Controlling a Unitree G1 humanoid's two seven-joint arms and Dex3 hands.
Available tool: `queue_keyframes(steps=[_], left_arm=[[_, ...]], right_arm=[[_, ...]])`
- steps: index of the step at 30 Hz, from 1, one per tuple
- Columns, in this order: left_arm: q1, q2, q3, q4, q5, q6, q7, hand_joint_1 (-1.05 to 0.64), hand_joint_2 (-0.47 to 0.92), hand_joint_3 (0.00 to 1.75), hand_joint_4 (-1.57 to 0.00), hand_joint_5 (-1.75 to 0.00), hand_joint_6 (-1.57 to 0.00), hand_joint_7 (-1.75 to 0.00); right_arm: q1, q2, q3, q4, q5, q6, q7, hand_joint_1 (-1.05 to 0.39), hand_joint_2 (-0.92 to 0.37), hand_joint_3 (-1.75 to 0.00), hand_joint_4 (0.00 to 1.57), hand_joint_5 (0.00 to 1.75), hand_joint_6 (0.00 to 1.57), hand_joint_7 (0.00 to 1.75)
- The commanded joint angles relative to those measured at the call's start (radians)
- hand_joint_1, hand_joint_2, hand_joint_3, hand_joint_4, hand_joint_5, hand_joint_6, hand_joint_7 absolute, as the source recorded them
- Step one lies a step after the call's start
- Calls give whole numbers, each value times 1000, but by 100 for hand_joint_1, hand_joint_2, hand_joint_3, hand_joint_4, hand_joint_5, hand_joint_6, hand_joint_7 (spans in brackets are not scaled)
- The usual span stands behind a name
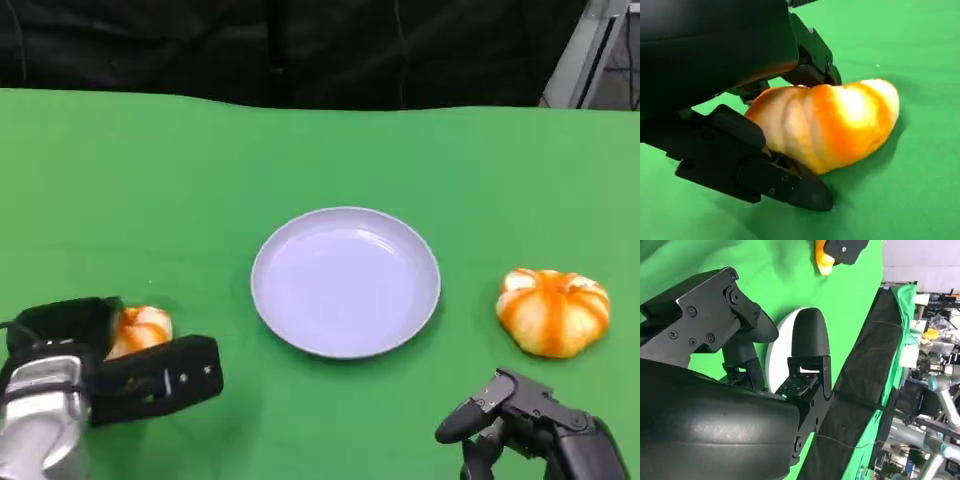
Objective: Grasp the bread from the table and place it into the plate.
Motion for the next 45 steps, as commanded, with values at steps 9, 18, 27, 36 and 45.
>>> queue_keyframes(steps=[9, 18, 27, 36, 45], left_arm=[[138, 42, 71, -121, -129, -361, 369, -25, 77, 59, -84, -175, -65, -173], [197, 46, 92, -263, -125, -593, 521, -22, 47, 118, -86, -175, -64, -175], [187, -13, 97, -351, -148, -716, 550, -21, 40, 133, -91, -175, -68, -175], [-57, -137, 4, -142, -90, -794, 563, -21, 34, 137, -94, -175, -69, -175], [-261, -229, -77, 136, -56, -759, 544, -23, 40, 117, -87, -175, -68, -168]], right_arm=[[3, -5, -5, -5, -1, -8, -13, 2, -47, -123, 64, 165, 71, 133], [4, -4, -6, -7, 7, -4, -11, 2, -48, -120, 63, 166, 71, 132], [0, -8, -7, 1, 3, -9, -11, 1, -49, -119, 62, 166, 71, 132], [-5, -6, -1, 15, 6, -12, -15, 0, -49, -118, 65, 163, 72, 132], [0, -9, 4, 11, -4, -15, -19, 3, -48, -119, 66, 163, 72, 130]])
